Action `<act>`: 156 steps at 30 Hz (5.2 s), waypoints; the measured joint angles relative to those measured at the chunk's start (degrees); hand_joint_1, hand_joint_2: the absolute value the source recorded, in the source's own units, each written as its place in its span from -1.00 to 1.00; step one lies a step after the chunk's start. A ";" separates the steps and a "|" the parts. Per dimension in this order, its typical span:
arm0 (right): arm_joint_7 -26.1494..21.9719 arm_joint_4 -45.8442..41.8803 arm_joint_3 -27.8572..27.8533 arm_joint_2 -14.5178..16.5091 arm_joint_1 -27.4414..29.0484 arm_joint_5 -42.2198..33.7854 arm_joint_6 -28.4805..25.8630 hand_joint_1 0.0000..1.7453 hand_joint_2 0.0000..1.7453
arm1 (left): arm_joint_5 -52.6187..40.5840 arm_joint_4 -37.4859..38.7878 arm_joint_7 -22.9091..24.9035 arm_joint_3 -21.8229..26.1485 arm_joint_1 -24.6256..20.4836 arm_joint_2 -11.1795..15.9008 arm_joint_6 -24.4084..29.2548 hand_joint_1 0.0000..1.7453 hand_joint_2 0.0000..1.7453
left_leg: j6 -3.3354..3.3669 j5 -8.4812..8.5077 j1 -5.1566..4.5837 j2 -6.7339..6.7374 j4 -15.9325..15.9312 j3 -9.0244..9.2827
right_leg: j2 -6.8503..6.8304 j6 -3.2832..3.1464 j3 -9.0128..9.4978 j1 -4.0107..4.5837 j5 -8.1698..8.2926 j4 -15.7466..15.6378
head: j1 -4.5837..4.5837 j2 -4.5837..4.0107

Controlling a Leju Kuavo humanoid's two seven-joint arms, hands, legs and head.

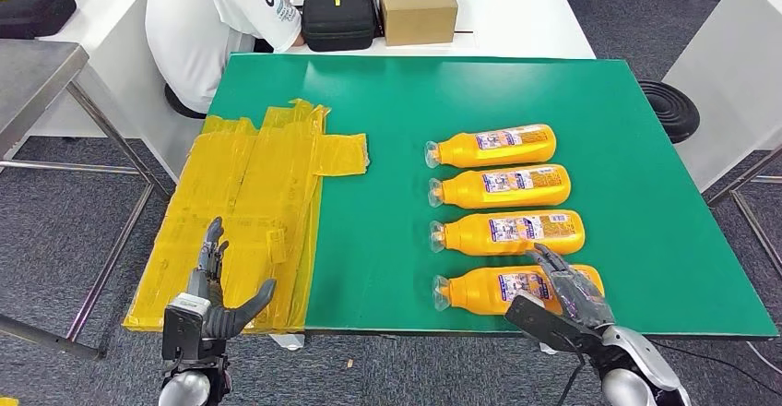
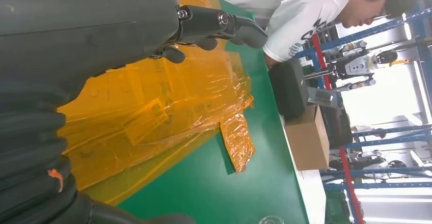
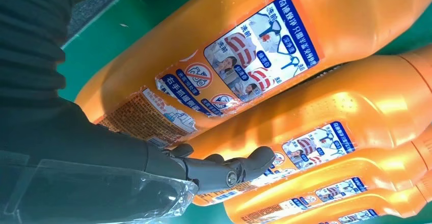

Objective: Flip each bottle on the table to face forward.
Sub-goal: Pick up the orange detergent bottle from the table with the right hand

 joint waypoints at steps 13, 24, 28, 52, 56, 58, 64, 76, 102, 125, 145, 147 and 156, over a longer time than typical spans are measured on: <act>1.97 -1.84 -0.01 -0.66 1.81 -0.18 0.70 -1.00 1.00 | 0.18 0.42 0.15 -0.02 -0.02 0.02 -0.22 -1.00 1.00 | 0.01 0.00 -0.03 0.00 0.00 0.00 | 0.00 0.00 0.01 -0.02 0.00 0.00 | -0.01 0.00; 2.22 -0.99 -0.92 -0.97 1.38 -2.03 1.56 -1.00 1.00 | 0.86 1.20 0.20 -0.27 -0.06 0.09 -0.20 -1.00 1.00 | 0.01 0.00 -0.08 0.00 0.00 0.01 | 0.00 0.00 0.01 -0.08 0.00 0.00 | -0.01 0.00; 2.03 0.69 -1.86 -1.44 0.09 -3.29 2.25 -1.00 1.00 | 1.23 1.50 0.18 -0.31 -0.13 0.19 -0.05 -1.00 1.00 | 0.02 0.00 -0.12 0.00 0.00 0.01 | 0.00 0.02 0.01 -0.12 0.02 0.00 | 0.00 0.00; 0.31 9.15 -2.60 -3.06 -6.21 -4.84 5.11 0.91 1.00 | 2.29 2.80 -0.02 -0.43 -0.77 0.54 0.69 -1.00 1.00 | 0.11 0.06 -0.18 0.01 0.00 0.04 | 0.00 0.09 0.04 -0.16 0.06 -0.01 | 0.00 0.00; 0.22 9.48 -2.43 -3.01 -6.44 -4.81 5.20 0.93 1.00 | 2.30 2.80 -0.02 -0.55 -0.96 0.55 0.69 -1.00 1.00 | 0.11 0.06 -0.17 0.01 0.00 0.04 | 0.00 0.09 0.03 -0.16 0.06 -0.01 | -0.01 0.00; 0.23 9.51 -2.36 -2.90 -6.42 -4.62 5.19 0.91 1.00 | 2.30 2.81 -0.02 -0.68 -0.97 0.55 0.69 -1.00 1.00 | 0.11 0.05 -0.17 0.02 0.00 0.06 | 0.01 0.09 0.04 -0.16 0.06 -0.01 | -0.01 0.00; 0.34 9.50 -2.34 -2.69 -6.26 -4.17 5.17 0.81 1.00 | 2.29 2.80 0.01 -0.85 -0.97 0.55 0.64 -1.00 1.00 | 0.11 0.06 -0.17 0.03 0.00 0.11 | 0.01 0.09 0.06 -0.16 0.06 -0.01 | -0.01 0.00; 0.85 9.50 -2.28 -2.33 -6.12 -3.48 5.11 -0.73 1.00 | 2.29 2.84 0.32 -0.87 -1.04 0.61 0.62 -1.00 1.00 | 0.12 0.05 -0.17 0.05 0.00 0.18 | 0.03 0.11 0.12 -0.15 0.07 -0.01 | -0.01 0.00; 1.62 10.95 -1.88 -1.88 -6.57 -2.46 4.87 1.00 1.00 | 3.02 3.34 0.57 -1.57 -0.98 0.64 0.81 -1.00 1.00 | 0.20 0.11 -0.19 0.07 0.00 0.18 | 0.04 0.22 0.11 -0.17 0.16 -0.02 | 0.00 0.00; -1.30 12.67 -1.23 0.81 -8.42 -2.10 2.62 1.00 1.00 | 3.08 4.26 0.57 -1.63 -1.17 0.85 0.92 -1.00 1.00 | 0.21 0.10 -0.19 0.15 -0.01 0.14 | 0.18 0.17 0.07 -0.16 0.23 -0.02 | 0.01 0.00; -17.03 10.25 5.55 17.35 -15.06 -6.47 -6.87 1.00 1.00 | 8.40 4.02 2.46 -0.39 -2.64 -0.17 -1.98 -1.00 1.00 | 0.30 0.27 -0.22 0.02 -0.01 -0.36 | 0.01 0.14 -0.33 -0.23 0.28 0.01 | 0.01 0.00; -18.10 10.60 5.55 17.96 -15.06 -6.78 -7.15 1.00 1.00 | 11.56 4.04 2.82 0.30 -3.19 -0.13 -5.10 -1.00 1.00 | 0.30 0.27 -0.22 0.03 -0.01 -0.38 | 0.01 0.14 -0.36 -0.22 0.28 0.01 | 0.00 0.00; -25.69 21.01 7.13 22.11 -16.65 -8.24 -6.93 1.00 1.00 | 22.95 4.30 7.20 1.41 -7.72 1.75 -25.73 -1.00 1.00 | 0.25 0.32 -0.18 0.02 -0.01 -0.42 | 0.01 0.13 -0.40 -0.16 0.28 0.01 | 0.01 0.00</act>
